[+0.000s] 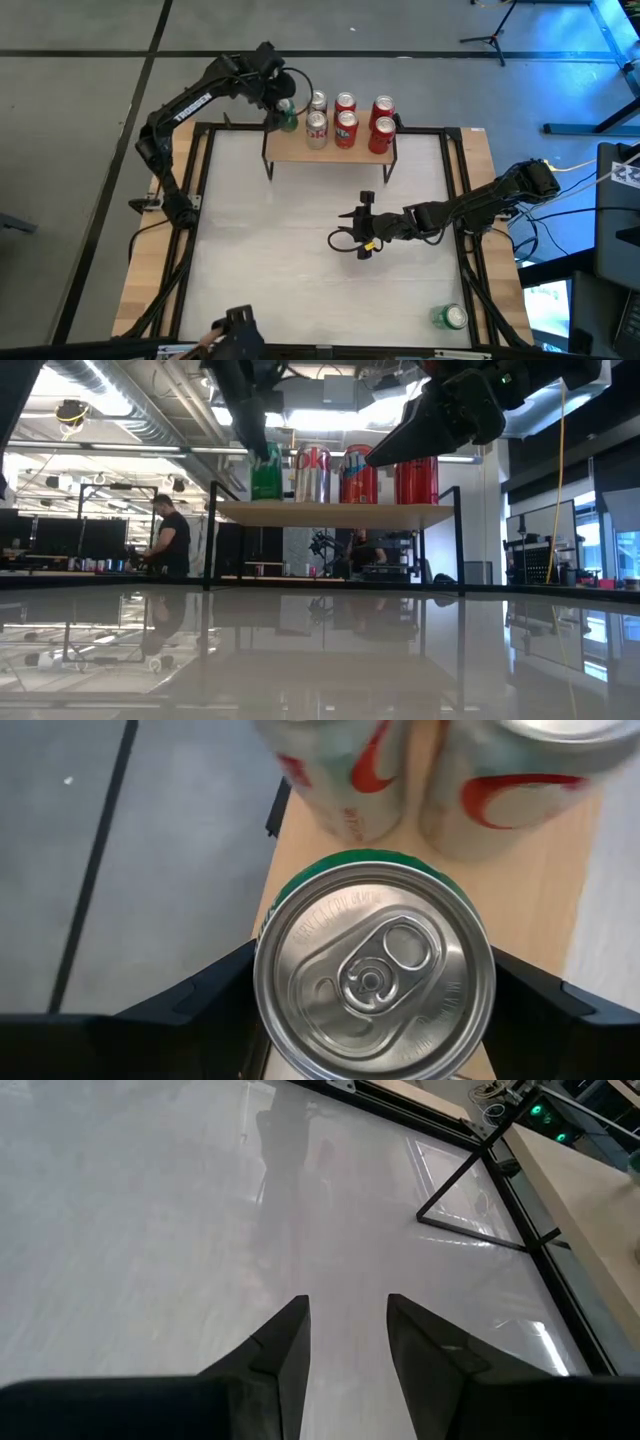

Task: Place canned beverage on shelf
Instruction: Put the top green soda can on the shelf

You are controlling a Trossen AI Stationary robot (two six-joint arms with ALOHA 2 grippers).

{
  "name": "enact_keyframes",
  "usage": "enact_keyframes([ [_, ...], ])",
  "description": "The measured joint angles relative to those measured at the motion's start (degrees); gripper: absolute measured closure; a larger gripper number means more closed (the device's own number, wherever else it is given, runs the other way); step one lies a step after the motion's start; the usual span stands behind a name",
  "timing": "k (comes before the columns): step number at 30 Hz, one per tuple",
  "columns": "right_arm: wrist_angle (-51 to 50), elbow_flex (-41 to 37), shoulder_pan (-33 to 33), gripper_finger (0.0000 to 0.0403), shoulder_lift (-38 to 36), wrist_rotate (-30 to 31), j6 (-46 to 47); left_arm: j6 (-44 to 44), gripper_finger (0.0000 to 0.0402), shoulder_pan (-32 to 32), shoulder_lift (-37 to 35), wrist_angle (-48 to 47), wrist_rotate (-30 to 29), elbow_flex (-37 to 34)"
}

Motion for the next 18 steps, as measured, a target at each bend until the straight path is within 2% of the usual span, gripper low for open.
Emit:
enact_keyframes([
  [9, 0.9, 0.0, -0.3, 0.0269, 2.6, -0.1, 0.0, 0.7, 0.0114, 2.5, 2.9, 1.8, 4.3, 0.0],
  [18, 1.4, 0.0, -2.7, 0.0269, 5.0, -0.5, 0.0, 1.5, 0.0114, 2.9, 2.8, 3.7, 5.1, 0.0],
])
